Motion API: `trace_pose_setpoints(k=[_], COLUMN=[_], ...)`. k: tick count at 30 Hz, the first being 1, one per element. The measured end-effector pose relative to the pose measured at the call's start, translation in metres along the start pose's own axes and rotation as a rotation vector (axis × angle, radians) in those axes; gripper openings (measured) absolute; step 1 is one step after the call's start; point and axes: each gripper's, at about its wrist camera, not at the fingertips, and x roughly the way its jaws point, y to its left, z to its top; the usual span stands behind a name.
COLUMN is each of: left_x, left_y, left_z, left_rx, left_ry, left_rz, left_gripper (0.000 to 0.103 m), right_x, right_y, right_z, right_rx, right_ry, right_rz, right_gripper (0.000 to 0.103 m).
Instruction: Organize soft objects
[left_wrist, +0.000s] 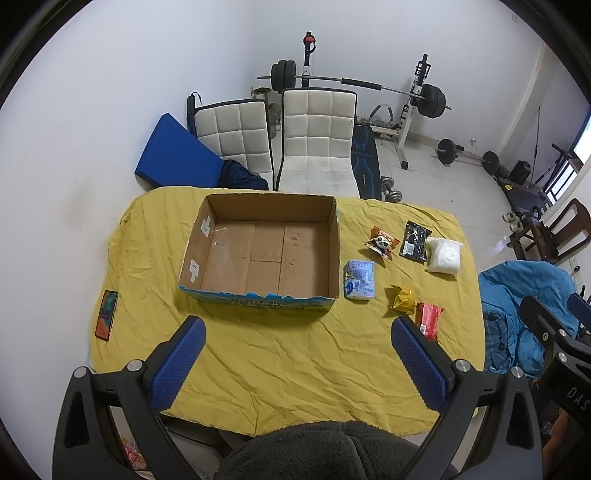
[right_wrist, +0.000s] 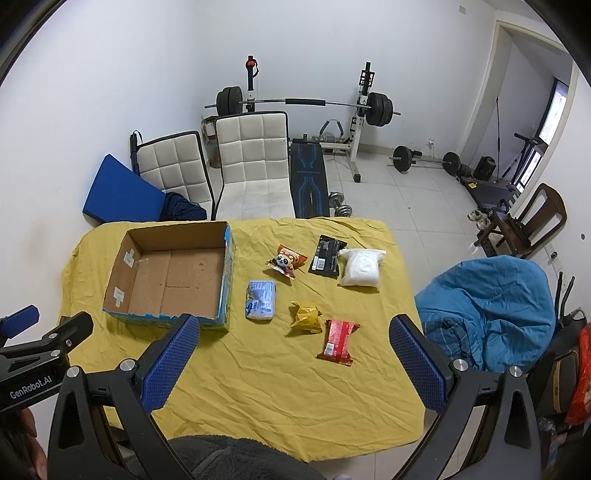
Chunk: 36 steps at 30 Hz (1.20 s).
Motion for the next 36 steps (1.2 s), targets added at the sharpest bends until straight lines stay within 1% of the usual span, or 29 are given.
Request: trace_pose_setpoints(k=[36], left_x=[-0.008], left_y=[-0.005], left_z=[0.004], left_rx=[0.005], left_ry=[-0.023], left_rz=[-0.012], left_gripper=[0.103], right_x=[-0.007], right_y=[0.01], right_z=[0.006], right_rx=[-0.015], right_ry=[-0.029], right_rz=[-0.006], right_gripper=[0.103])
